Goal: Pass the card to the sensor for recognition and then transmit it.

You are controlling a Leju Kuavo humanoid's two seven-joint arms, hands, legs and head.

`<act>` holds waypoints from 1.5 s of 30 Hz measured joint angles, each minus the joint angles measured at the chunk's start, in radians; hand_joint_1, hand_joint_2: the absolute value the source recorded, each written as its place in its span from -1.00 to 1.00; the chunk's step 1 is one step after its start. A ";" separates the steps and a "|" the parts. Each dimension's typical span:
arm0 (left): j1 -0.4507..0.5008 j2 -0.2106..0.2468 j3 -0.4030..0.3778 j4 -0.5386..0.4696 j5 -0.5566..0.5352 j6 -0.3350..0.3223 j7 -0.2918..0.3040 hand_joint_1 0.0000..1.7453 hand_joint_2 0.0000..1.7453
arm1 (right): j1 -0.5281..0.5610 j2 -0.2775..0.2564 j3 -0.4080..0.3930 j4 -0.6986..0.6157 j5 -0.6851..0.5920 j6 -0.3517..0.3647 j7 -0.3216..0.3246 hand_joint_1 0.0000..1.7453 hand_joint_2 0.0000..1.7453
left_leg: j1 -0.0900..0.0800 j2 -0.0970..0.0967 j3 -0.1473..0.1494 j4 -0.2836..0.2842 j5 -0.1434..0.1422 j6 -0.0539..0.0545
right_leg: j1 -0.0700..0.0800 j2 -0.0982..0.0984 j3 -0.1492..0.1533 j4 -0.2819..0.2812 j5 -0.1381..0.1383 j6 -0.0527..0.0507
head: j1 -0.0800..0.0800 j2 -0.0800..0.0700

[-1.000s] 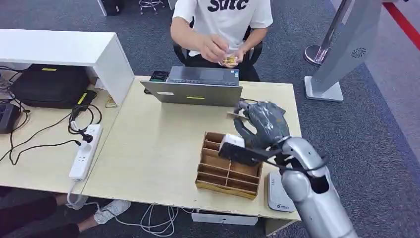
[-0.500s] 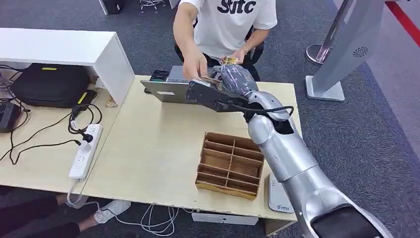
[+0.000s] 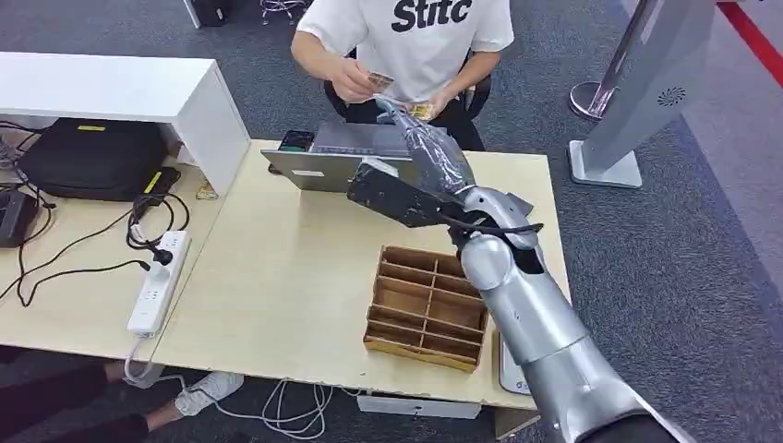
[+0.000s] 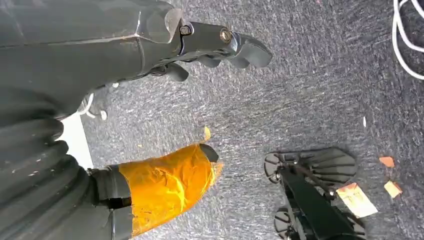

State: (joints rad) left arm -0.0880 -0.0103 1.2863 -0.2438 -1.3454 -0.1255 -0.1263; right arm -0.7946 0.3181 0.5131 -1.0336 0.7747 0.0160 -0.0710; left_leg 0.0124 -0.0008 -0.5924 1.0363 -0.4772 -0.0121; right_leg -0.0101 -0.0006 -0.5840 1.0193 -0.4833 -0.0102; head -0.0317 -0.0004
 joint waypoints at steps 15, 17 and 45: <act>0.015 -0.010 0.025 0.000 0.055 0.033 0.000 -1.00 1.00 | 0.510 -0.188 0.124 -0.472 -0.169 -0.039 -0.215 -1.00 1.00 | 0.000 0.000 0.000 0.000 -0.003 0.001 | 0.000 0.000 0.000 -0.001 -0.001 0.001 | 0.000 0.000; 0.016 -0.013 0.029 0.000 0.058 0.038 0.000 -1.00 1.00 | 0.551 -0.207 0.138 -0.479 -0.142 -0.061 -0.215 -1.00 1.00 | 0.000 0.000 0.000 0.000 -0.003 0.001 | 0.000 0.000 0.000 -0.001 -0.001 0.001 | 0.000 0.000; 0.015 -0.034 0.055 0.000 0.077 0.045 0.000 -1.00 1.00 | 0.624 -0.210 0.241 -0.238 0.167 -0.252 -0.101 -1.00 1.00 | 0.000 0.000 0.000 0.000 -0.003 0.001 | 0.000 0.000 0.001 -0.001 -0.002 0.001 | 0.000 0.000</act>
State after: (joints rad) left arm -0.0728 -0.0439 1.3409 -0.2434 -1.2684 -0.0805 -0.1259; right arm -0.1703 0.1080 0.7541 -1.2715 0.9414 -0.2360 -0.1721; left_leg 0.0122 -0.0003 -0.5927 1.0360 -0.4800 -0.0112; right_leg -0.0101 -0.0005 -0.5833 1.0182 -0.4849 -0.0092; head -0.0317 -0.0004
